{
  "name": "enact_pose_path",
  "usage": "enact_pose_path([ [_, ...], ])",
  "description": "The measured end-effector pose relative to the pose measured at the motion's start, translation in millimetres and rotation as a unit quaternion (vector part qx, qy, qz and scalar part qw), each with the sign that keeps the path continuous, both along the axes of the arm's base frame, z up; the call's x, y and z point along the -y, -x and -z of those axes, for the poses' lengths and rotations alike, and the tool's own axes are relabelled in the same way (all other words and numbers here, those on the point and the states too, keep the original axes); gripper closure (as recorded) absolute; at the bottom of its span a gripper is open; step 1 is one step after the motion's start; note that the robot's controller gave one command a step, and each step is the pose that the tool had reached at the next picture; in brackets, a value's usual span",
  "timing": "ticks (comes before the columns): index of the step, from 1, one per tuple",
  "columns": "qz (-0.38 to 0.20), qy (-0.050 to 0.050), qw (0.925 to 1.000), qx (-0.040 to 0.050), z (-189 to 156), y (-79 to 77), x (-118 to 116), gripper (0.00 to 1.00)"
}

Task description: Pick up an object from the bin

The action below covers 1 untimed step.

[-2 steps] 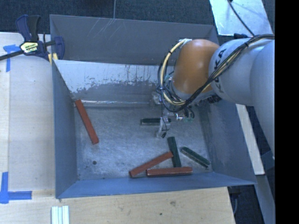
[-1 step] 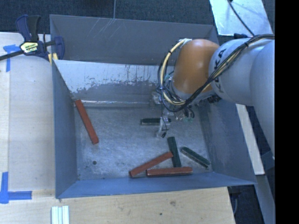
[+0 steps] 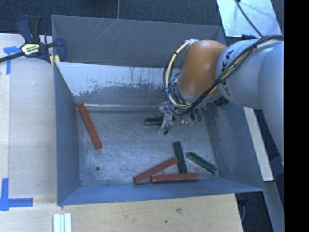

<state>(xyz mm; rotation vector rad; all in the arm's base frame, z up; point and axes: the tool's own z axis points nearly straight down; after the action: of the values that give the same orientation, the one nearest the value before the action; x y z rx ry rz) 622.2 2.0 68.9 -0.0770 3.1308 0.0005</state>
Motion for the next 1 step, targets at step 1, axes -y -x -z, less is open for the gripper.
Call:
enact_pose_path([
  [1, 0.0, 0.0, 1.0, -0.0002, -43.3, -2.3, 0.2, 1.0],
])
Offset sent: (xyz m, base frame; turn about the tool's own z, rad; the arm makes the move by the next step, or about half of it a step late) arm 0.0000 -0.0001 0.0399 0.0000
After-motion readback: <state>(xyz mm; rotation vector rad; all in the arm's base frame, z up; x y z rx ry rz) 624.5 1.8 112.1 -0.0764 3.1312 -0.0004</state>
